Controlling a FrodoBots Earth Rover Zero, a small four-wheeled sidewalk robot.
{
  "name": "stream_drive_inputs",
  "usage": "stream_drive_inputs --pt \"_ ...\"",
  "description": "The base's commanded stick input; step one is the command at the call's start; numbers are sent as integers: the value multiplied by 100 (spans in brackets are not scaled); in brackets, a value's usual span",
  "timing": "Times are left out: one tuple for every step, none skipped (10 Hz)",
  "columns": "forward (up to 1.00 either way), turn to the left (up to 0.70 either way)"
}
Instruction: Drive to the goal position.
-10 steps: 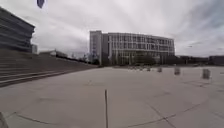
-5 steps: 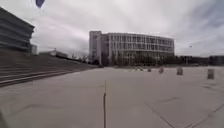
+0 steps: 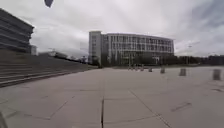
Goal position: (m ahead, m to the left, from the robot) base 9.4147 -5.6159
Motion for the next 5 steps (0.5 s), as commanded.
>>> stream_drive_inputs --pt "70 -3" --pt "70 -7" --pt "70 -19" --pt "70 -20" --pt "70 -23"
